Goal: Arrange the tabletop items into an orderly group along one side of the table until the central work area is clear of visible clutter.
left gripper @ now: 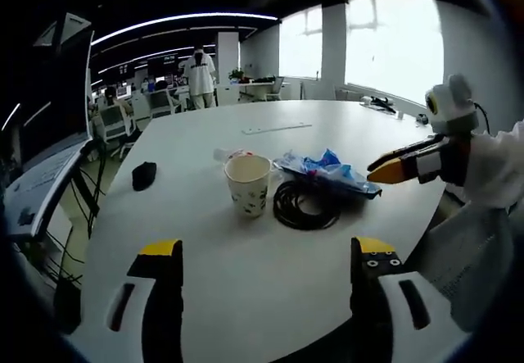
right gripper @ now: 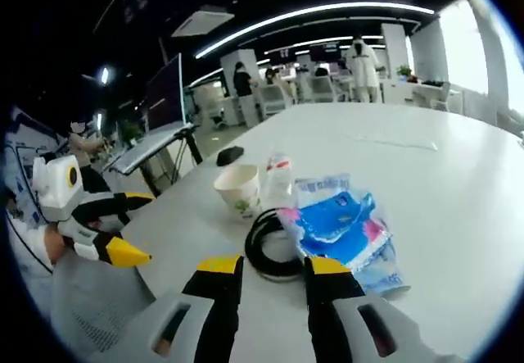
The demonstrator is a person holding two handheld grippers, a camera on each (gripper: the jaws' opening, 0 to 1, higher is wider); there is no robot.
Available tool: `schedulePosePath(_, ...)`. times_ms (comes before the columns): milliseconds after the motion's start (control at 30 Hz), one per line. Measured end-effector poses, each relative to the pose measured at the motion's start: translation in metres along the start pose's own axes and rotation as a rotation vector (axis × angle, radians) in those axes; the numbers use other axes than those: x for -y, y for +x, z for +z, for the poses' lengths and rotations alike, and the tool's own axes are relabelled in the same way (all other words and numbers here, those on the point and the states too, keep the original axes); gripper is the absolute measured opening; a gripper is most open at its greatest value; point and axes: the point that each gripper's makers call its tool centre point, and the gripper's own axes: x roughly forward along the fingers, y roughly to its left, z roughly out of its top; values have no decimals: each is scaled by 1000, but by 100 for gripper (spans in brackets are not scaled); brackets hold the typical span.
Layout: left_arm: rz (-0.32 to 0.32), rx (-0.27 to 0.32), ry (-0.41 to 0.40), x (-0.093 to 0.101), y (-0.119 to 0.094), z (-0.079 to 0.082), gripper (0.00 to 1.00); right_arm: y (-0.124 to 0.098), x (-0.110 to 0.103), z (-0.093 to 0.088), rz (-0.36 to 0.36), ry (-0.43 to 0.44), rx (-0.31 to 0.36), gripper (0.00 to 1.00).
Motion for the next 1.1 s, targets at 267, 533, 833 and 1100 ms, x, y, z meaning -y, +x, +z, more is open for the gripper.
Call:
schedulePosePath(267, -13, 9, 6, 2, 0, 1, 87, 31, -3, 45, 96, 37, 13, 33)
schedulePosePath(533, -27, 8, 18, 6, 0, 1, 84, 67, -4, 74, 148, 69, -53, 47)
schedulePosePath(833, -18, 6, 18, 2, -2, 0, 82, 103, 3, 86, 122, 44, -159, 50)
schedulePosePath(1100, -15, -6, 24, 2, -1, -2, 80, 131, 7, 89, 112, 111, -223, 50)
